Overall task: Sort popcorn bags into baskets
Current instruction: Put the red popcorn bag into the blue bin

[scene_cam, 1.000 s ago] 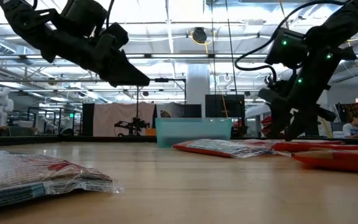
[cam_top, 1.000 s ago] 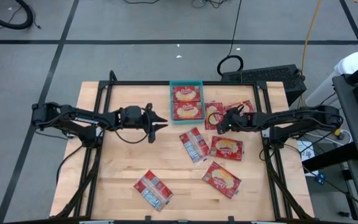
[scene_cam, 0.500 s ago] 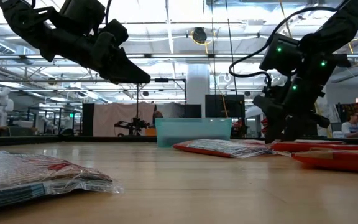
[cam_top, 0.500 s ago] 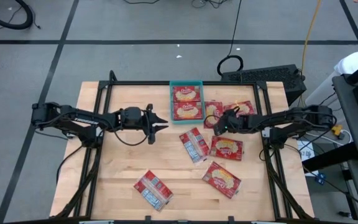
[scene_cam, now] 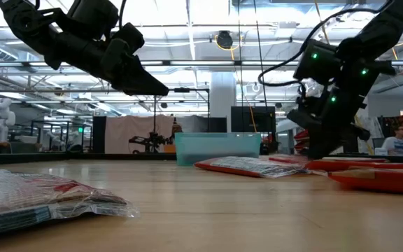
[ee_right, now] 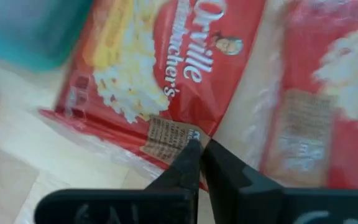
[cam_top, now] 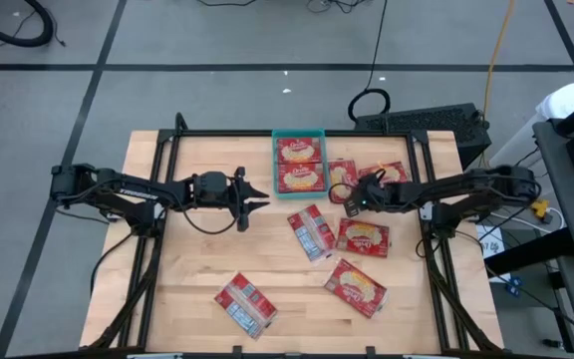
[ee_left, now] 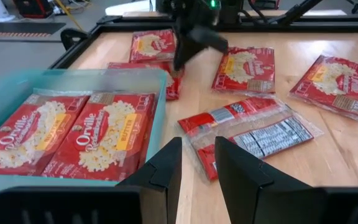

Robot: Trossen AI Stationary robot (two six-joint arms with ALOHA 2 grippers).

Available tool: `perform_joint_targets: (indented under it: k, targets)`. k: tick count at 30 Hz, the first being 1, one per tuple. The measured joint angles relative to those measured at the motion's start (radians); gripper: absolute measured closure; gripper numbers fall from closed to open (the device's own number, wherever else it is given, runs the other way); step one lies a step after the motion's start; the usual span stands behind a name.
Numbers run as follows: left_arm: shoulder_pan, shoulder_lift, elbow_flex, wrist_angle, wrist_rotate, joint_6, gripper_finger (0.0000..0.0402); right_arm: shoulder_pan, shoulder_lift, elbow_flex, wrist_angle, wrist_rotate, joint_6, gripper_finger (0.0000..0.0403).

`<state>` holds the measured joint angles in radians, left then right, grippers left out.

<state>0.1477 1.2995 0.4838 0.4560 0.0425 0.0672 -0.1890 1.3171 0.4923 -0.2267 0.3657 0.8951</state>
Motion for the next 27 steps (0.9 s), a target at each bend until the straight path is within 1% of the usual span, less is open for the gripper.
perform_joint_targets:
  k: [6, 11, 17, 23, 27]
  targets:
    - [-0.001, 0.0, 0.0, -0.021, 0.0, -0.005, 0.0302, 0.001, -0.154, 0.0, -0.024, 0.113, -0.075, 0.0402]
    - [-0.001, 0.0, 0.0, -0.017, 0.0, -0.005, 0.0302, 0.002, -0.279, 0.0, -0.035, 0.154, -0.172, 0.0403]
    - [0.002, 0.0, 0.0, 0.005, -0.004, 0.006, 0.0302, 0.001, -0.381, 0.0, -0.033, 0.161, -0.305, 0.0403]
    - [0.003, 0.0, 0.0, 0.061, -0.053, 0.032, 0.0302, 0.001, -0.446, 0.0, -0.014, 0.159, -0.435, 0.0403]
    - [0.007, 0.0, 0.0, 0.089, -0.054, 0.047, 0.0302, 0.007, -0.479, 0.001, 0.078, 0.159, -0.551, 0.0403]
